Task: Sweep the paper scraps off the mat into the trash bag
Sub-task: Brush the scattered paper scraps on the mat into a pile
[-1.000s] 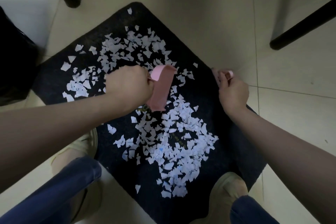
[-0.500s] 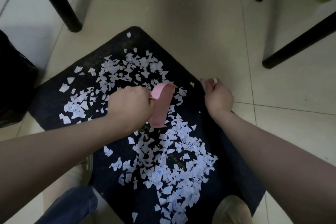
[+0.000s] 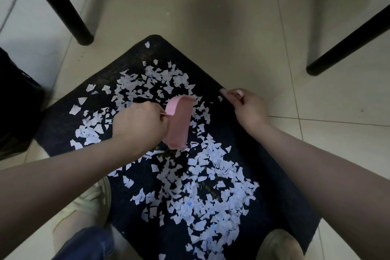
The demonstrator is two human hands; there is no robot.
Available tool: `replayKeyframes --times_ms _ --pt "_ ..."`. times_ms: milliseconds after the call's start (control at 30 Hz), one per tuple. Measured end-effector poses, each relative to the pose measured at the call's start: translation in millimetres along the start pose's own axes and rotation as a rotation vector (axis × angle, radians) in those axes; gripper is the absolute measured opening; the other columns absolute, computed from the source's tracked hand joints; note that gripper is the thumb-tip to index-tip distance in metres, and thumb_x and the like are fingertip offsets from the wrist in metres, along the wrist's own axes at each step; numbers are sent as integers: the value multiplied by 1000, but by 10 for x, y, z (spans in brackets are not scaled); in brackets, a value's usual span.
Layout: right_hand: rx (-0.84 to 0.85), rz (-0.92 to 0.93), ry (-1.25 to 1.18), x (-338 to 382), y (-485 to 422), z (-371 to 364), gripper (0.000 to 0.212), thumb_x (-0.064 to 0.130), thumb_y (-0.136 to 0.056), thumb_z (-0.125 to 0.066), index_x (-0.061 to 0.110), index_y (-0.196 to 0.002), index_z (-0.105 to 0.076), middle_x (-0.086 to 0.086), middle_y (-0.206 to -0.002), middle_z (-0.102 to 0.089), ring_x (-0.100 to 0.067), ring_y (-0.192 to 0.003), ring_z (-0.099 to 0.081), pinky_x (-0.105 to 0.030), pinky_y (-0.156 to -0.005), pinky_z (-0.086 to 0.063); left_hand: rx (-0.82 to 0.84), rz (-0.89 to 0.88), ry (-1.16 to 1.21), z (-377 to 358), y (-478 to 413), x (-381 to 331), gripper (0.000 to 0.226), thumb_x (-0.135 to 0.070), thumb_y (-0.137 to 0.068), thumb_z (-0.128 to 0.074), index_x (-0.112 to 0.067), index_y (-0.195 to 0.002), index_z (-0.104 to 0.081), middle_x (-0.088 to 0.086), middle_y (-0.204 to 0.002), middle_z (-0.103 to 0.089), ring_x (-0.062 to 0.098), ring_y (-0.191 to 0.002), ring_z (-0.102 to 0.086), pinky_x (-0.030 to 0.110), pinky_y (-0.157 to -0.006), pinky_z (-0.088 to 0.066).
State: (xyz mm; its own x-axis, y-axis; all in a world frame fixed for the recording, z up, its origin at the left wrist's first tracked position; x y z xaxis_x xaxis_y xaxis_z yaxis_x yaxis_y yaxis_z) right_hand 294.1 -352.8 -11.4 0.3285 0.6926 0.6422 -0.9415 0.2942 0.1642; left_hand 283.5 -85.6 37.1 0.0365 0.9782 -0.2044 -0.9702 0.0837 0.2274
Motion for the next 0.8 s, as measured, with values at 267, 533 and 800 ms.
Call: replayKeyframes --times_ms 267,533,800 --pt "-177 117 13 251 50 24 29 36 -99 -47 17 -83 -62 4 -60 -57 -15 -58 -58 -25 -50 -35 -17 16 10 25 -18 36 28 -29 -86 -45 -30 -91 -72 -3 -60 -60 20 -58 -59 20 -46 -39" --pt "80 60 73 75 20 -238 23 44 -96 -53 28 -101 -69 6 -98 -73 -16 -91 -67 -31 -79 -52 -26 23 20 17 -39 97 26 -29 -85 -46 -27 -90 -72 -2 -60 -60 20 -57 -58 22 -47 -43" --pt "-159 92 -22 299 -3 -42 27 37 -99 -46 19 -86 -61 -1 -70 -63 -22 -72 -61 -29 -59 -40 -28 75 46 48 -23 210 27 -30 -85 -47 -31 -95 -72 -1 -65 -61 23 -62 -59 23 -50 -44"
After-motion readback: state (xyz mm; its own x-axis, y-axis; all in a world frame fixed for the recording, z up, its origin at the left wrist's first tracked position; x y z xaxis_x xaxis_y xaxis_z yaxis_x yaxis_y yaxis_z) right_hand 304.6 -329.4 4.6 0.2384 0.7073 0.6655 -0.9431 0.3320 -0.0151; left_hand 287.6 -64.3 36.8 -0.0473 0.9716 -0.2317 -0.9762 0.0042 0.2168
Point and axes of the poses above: each hand's wrist, its own y-axis away from the middle knuckle, its own z-axis out of the back of the hand, x = y × z, the point moved 7 cm from there along -y, towards the middle knuckle
